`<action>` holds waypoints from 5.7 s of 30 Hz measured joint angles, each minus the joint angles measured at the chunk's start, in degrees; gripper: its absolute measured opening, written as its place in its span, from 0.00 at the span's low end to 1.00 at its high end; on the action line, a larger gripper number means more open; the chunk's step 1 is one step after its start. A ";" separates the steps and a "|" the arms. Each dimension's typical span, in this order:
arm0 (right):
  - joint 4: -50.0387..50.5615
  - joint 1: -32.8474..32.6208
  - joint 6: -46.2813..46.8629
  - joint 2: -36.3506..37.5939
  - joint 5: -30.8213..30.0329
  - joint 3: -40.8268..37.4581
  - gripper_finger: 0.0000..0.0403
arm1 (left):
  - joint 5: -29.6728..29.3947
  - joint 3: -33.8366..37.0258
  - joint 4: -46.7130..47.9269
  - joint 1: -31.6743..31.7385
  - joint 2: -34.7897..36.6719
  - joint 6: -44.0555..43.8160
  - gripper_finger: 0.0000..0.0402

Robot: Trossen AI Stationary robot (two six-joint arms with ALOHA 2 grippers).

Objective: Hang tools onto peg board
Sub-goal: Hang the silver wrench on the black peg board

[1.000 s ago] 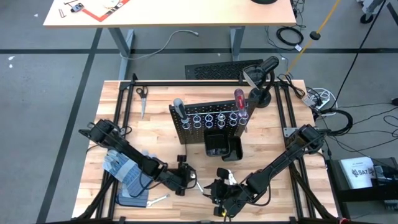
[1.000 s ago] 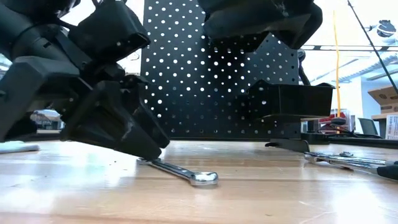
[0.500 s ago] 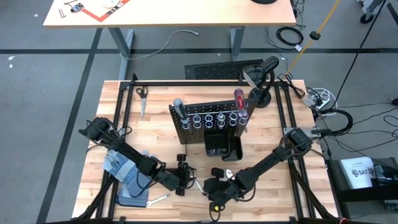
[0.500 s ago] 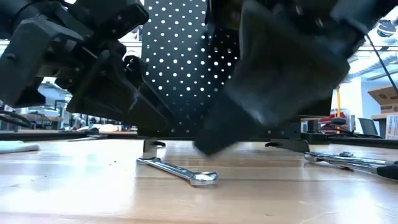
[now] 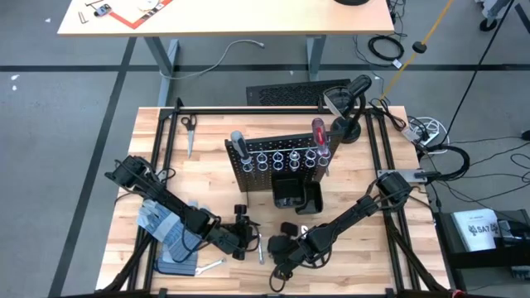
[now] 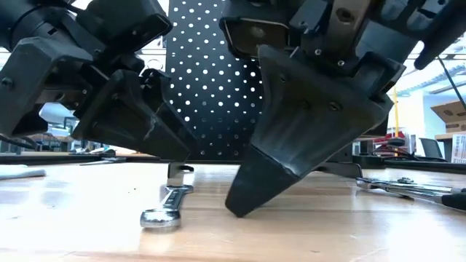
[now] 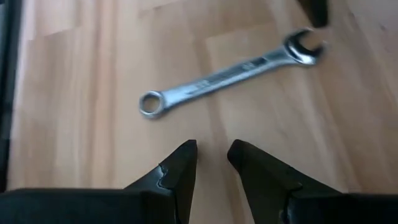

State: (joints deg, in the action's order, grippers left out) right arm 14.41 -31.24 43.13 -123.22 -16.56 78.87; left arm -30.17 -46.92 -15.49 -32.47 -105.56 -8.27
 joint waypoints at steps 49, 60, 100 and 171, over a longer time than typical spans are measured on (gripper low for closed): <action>1.60 1.79 -12.18 -0.86 -2.18 1.81 0.29 | -0.28 -0.07 1.77 0.20 0.09 0.00 0.45; -1.07 -0.06 -12.91 5.66 -7.14 1.54 0.25 | 0.08 -0.07 1.56 0.20 0.09 -0.02 0.45; 14.41 1.25 11.45 1.27 -0.29 1.94 0.40 | 0.43 -0.07 1.57 0.22 0.09 -0.04 0.45; 9.54 -3.69 -7.18 3.45 6.19 4.11 0.04 | 13.08 -0.04 -4.91 -2.01 0.09 10.14 0.35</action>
State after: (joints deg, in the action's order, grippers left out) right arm 23.94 -34.94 35.95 -119.77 -10.37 82.98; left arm -17.09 -46.96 -20.40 -34.48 -105.47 1.87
